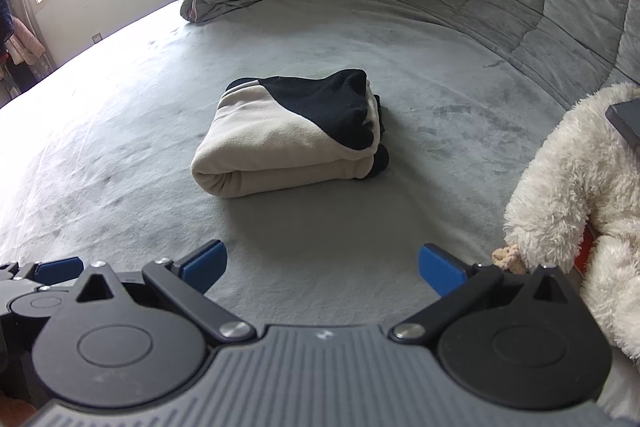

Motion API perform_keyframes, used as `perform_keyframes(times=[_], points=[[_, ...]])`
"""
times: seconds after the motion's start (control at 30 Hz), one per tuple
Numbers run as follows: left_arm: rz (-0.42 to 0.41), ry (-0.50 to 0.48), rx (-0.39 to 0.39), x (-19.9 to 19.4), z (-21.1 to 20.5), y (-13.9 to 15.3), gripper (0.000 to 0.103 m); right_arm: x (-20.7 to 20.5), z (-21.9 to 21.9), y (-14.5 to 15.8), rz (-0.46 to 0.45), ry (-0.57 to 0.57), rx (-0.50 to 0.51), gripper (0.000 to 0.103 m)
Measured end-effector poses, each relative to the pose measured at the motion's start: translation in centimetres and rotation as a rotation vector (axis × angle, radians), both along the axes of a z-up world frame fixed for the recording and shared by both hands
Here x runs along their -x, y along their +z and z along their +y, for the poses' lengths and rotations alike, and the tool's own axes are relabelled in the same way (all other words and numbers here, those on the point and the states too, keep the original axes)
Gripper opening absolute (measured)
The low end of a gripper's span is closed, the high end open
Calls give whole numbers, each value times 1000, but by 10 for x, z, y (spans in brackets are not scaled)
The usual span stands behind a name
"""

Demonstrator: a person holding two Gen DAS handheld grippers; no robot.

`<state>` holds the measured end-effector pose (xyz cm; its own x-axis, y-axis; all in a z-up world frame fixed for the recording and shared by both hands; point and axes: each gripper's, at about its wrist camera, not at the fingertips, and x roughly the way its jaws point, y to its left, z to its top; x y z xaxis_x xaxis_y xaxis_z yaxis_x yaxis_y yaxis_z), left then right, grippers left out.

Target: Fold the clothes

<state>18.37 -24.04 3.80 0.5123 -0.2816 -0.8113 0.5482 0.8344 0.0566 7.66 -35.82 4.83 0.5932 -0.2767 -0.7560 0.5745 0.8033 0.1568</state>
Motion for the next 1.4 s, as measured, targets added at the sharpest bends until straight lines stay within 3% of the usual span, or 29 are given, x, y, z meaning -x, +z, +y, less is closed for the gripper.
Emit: perform_keyframes(times=[1.13,1.4], points=[[8,-10,-6,3,7,6,102,-3,2,3,0,-7,17,103],[-41,-39,-24,31,47,44,102,-1,38,39,-29,54,85,103]])
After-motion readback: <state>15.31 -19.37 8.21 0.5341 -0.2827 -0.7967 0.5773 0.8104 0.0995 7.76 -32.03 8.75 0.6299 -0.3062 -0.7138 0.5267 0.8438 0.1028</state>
